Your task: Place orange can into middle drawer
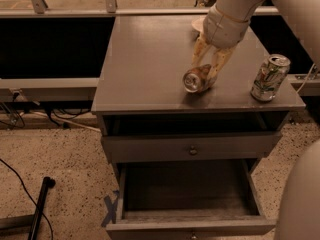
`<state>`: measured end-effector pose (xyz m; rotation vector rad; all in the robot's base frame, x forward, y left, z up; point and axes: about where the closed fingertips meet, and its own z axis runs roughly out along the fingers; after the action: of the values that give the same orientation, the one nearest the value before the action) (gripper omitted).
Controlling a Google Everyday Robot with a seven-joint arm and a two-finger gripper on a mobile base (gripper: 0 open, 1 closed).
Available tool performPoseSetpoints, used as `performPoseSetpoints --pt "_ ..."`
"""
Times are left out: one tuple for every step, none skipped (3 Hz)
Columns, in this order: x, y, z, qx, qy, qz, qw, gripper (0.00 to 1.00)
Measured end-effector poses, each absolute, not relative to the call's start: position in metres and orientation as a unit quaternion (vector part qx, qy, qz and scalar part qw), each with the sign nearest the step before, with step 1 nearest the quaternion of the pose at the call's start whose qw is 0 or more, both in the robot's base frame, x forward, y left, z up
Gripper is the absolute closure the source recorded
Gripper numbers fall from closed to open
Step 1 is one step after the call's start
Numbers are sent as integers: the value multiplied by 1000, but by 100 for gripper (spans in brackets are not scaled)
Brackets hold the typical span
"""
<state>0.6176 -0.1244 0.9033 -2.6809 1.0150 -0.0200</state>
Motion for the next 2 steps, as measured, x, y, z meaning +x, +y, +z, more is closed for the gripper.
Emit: performPoseSetpoints --pt "600 -117 889 -915 392 -12 92 100" --pt "590 -111 877 -907 412 -7 80 100"
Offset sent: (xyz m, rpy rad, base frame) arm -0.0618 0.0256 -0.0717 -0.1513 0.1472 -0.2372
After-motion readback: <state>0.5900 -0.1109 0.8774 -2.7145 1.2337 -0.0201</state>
